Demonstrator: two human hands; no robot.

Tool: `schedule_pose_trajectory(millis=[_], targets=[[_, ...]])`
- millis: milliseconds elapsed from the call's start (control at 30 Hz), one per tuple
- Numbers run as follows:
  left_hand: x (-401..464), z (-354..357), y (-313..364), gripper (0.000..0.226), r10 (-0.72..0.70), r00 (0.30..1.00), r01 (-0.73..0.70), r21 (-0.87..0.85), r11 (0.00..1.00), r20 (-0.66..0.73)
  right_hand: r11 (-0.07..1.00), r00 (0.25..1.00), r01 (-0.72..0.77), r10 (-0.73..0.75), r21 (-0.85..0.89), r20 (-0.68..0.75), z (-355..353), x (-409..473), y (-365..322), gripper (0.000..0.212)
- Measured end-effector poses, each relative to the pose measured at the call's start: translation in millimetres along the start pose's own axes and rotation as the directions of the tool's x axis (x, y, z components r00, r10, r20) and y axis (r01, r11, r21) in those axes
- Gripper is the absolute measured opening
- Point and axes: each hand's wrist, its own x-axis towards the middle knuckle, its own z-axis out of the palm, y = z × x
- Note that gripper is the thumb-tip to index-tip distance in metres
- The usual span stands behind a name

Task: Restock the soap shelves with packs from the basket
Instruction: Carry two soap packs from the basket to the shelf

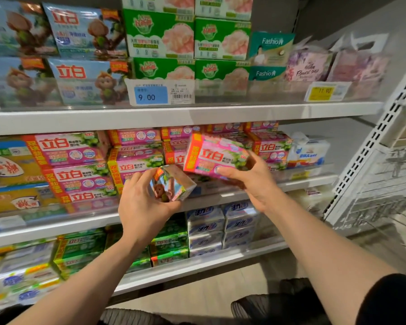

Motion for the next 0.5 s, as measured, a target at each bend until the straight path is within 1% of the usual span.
schedule_pose_trajectory(millis=[100, 200, 300, 367, 433, 500], targets=[[0.7, 4.0, 3.0, 0.075, 0.009, 1.0, -0.009, -0.016, 1.0, -0.001, 0.995, 0.985, 0.098, -0.102, -0.036, -0.139, -17.2, 7.8, -11.3, 0.063], [-0.2, 6.1, 4.5, 0.076, 0.011, 1.0, -0.011, -0.027, 1.0, 0.0, 0.99, 0.957, 0.137, -0.141, -0.033, -0.252, -27.2, 17.4, -14.4, 0.056], [-1.4, 5.4, 3.6, 0.078, 0.02, 1.0, -0.02, -0.027, 0.999, 0.008, 0.989, 0.955, 0.145, -0.139, 0.005, -0.264, -28.5, 26.9, -15.5, 0.058], [-2.0, 4.2, 2.9, 0.079, 0.025, 1.0, -0.025, -0.027, 0.999, 0.013, 0.99, 0.953, 0.14, -0.142, -0.027, -0.269, -24.4, 31.5, -14.2, 0.059], [-1.8, 3.4, 2.5, 0.079, 0.026, 1.0, -0.025, -0.028, 0.999, 0.011, 0.987, 0.936, 0.14, -0.158, -0.08, -0.313, -16.4, 31.6, -12.0, 0.064], [-1.4, 2.8, 2.6, 0.08, 0.018, 1.0, -0.018, -0.03, 0.999, 0.011, 0.983, 0.904, 0.14, -0.178, -0.122, -0.388, -9.0, 31.2, -10.7, 0.071]])
